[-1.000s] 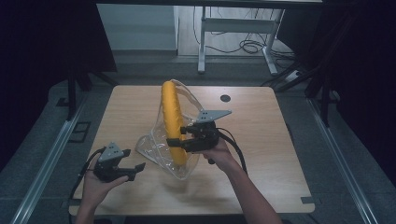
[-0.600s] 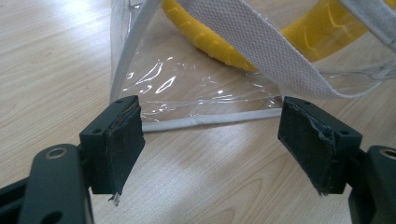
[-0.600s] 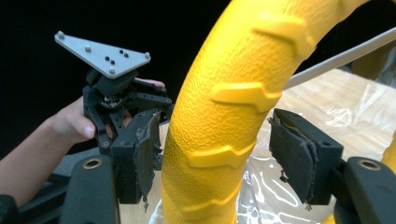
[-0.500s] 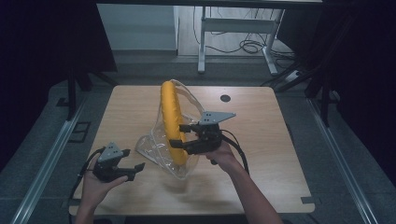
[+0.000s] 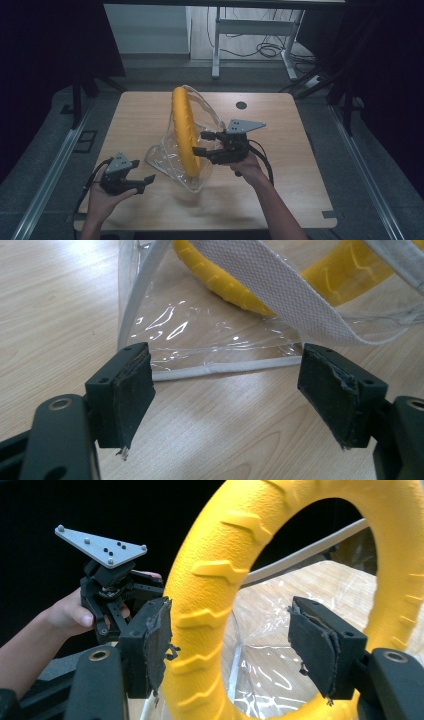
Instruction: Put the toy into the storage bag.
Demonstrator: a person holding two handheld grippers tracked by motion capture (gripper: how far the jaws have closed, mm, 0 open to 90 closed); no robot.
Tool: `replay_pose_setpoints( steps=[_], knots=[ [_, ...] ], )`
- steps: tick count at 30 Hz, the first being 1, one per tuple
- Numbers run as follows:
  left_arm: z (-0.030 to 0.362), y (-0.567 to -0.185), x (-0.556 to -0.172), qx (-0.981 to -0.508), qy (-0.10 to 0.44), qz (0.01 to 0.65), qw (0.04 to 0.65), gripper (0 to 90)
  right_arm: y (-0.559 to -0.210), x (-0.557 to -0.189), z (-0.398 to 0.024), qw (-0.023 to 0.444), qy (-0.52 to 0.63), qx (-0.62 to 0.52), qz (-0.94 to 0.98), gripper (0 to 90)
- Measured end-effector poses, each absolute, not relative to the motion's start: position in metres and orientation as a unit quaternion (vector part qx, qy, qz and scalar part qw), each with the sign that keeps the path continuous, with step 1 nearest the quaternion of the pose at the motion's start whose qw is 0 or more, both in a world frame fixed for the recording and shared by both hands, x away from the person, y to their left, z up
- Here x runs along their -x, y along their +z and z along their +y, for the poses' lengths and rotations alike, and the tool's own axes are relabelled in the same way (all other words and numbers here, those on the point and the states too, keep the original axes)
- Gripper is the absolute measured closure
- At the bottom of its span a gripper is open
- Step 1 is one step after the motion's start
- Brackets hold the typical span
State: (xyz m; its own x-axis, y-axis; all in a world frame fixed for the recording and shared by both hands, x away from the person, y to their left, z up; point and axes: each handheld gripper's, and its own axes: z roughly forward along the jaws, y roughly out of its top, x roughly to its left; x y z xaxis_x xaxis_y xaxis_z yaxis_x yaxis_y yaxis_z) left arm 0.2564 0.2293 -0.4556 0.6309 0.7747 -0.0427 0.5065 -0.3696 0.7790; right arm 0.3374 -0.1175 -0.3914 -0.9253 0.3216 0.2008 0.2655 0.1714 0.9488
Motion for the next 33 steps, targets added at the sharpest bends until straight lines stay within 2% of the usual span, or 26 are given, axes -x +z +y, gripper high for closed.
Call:
replay_pose_setpoints(
  steps=[21,33],
  knots=[
    [0.228,-0.456,-0.257,-0.81,0.167,0.397,0.397,22.1,-0.41,-0.337,-0.177,0.075,0.608,-0.246,0.751,34.3],
    [0.228,-0.457,-0.257,-0.812,0.166,0.397,0.395,22.1,-0.416,-0.336,-0.183,0.088,0.606,-0.255,0.749,33.7]
  ],
)
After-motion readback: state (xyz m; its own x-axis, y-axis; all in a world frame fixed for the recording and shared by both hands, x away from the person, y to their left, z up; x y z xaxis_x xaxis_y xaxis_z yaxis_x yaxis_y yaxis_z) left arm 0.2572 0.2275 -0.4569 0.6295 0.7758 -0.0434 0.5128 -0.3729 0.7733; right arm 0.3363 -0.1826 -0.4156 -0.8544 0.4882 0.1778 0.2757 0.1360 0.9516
